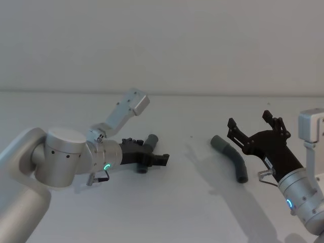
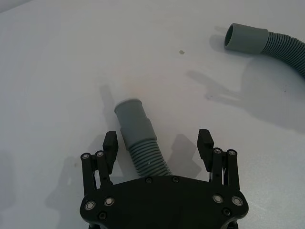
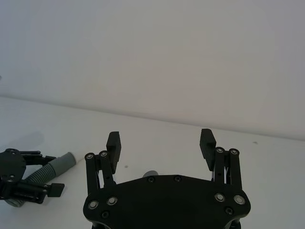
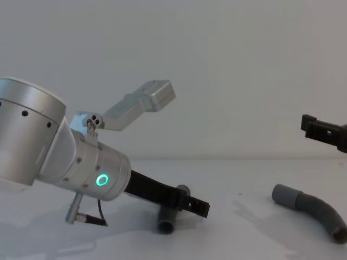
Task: Use both hands to pick up one end of the pipe from the table, align the ends, and insert them.
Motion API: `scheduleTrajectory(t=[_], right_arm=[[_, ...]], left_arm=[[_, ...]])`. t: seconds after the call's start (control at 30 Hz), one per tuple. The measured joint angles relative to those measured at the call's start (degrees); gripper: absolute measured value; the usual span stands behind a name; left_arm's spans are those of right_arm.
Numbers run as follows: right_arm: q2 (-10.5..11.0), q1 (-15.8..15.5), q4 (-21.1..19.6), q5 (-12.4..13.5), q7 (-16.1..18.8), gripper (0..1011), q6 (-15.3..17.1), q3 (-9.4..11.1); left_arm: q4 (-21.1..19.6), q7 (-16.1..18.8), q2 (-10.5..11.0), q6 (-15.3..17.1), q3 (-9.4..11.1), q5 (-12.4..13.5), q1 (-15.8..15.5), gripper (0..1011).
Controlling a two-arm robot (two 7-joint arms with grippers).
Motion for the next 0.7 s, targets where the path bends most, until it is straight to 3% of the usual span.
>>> scheduleTrajectory(t=[0.23, 0.43, 0.7], right_arm=[[0.0, 0.0, 0.0, 0.0, 0.0, 1003, 0.0, 0.0], [0.0, 0.0, 0.0, 0.0, 0.0, 1003, 0.0, 0.0], [0.0, 0.0, 0.0, 0.0, 0.0, 1003, 0.0, 0.0]], left_arm=[[0.6, -0.4, -0.2, -0.2, -0.1, 0.2, -0.3, 999], [0.8, -0.6, -0.2, -0.2, -0.1, 0.3, -0.4, 859], [0.9, -0.8, -0.3, -0.3, -0.1, 0.4, -0.4, 796]])
